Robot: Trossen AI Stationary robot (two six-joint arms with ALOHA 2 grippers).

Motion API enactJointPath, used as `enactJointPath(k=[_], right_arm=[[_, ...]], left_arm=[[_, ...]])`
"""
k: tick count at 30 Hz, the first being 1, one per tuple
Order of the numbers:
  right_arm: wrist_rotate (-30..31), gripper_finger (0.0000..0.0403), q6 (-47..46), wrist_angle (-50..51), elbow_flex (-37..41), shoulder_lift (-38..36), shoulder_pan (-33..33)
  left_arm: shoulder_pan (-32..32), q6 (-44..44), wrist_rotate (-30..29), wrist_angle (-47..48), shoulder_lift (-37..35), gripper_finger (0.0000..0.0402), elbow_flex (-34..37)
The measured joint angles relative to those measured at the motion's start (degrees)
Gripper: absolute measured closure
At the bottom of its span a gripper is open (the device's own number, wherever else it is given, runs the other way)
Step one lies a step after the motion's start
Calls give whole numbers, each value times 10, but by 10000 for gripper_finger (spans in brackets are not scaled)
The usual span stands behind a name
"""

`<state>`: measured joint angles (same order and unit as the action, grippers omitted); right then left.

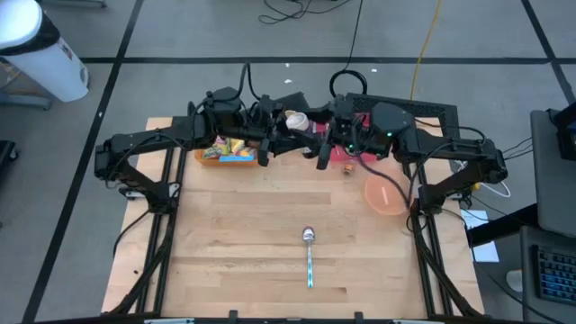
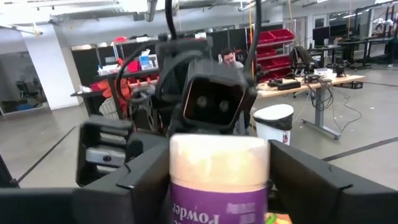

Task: Pick & Place Food Item
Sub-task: Put the purple seasoning bottle into the white bin

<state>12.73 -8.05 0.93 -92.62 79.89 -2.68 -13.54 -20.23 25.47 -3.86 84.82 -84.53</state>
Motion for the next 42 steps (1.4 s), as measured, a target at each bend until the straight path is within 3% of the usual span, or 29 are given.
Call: enactJointPath(k=[9, 15, 24, 42], right_arm=[[-23, 94, -2, 3, -2, -39, -15], [-40, 91, -3, 41, -2, -54, -13], [-68, 92, -6, 47, -2, -49, -10], [-71, 97, -11, -345, 168, -48, -30]], left_arm=[[-12, -6, 39, -34, 0, 204, 0], [-35, -20, 52, -66, -2, 210, -3], [-72, -5, 54, -67, -3, 197, -63], [-77, -5, 49, -116, -3, 195, -101]])
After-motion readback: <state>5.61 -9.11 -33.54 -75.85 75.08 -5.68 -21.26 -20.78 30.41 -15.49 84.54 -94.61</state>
